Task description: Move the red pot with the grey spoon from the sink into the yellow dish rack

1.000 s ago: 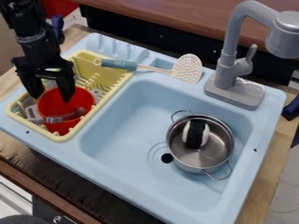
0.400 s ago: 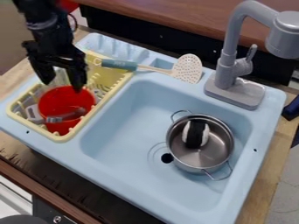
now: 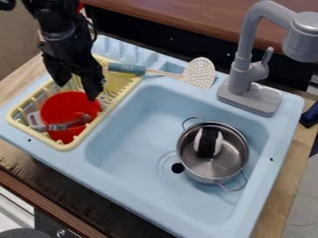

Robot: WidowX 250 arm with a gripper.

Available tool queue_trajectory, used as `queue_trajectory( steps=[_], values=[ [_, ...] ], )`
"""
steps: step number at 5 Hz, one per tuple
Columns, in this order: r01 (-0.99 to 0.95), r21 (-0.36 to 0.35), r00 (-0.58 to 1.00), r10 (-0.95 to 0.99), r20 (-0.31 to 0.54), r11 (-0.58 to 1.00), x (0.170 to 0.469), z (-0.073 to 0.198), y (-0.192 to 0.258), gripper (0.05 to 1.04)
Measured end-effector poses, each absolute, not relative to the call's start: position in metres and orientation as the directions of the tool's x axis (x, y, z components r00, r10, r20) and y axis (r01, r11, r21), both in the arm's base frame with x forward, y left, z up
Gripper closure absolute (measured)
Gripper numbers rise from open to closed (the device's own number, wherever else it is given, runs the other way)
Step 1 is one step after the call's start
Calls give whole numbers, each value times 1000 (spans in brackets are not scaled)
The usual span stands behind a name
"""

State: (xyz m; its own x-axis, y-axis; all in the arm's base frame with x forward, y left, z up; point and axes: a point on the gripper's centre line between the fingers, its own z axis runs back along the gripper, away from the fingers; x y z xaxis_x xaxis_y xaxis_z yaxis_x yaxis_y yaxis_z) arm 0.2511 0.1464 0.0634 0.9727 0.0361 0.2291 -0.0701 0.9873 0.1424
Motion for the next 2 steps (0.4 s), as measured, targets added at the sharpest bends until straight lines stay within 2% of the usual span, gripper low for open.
queue_trajectory(
  steps=[1,2],
  values=[
    [-123,121,961,88,261,985,266,71,156,85],
    [-192,68,953,169,252,979,285,82,176,85]
  ],
)
